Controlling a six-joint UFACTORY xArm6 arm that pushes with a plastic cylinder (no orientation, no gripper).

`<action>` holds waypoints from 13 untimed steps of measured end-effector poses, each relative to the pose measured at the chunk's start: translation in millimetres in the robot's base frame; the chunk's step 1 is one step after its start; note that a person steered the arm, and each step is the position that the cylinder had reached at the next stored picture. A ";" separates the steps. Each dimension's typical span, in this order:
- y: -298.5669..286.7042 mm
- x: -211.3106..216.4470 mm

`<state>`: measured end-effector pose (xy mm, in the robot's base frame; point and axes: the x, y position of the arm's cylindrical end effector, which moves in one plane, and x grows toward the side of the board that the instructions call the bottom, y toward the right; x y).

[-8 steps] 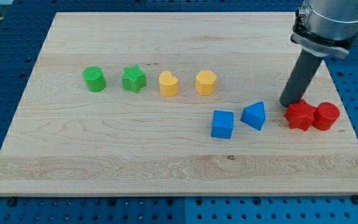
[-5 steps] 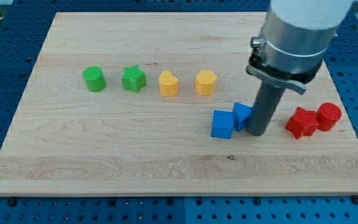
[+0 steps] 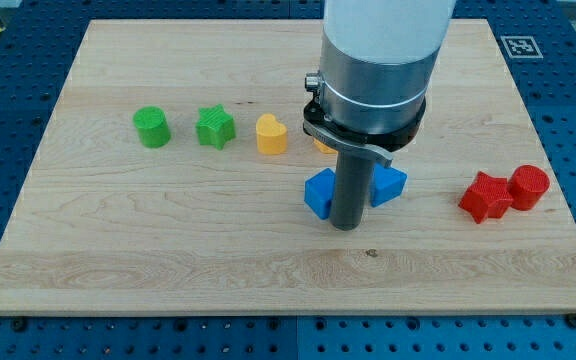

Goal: Push the blue cube closer to yellow heart

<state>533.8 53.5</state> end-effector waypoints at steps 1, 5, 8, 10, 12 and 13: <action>1.1 -20.8; -17.5 -42.5; -29.9 -40.2; -25.6 -26.7; -45.3 -35.1; -62.9 -35.1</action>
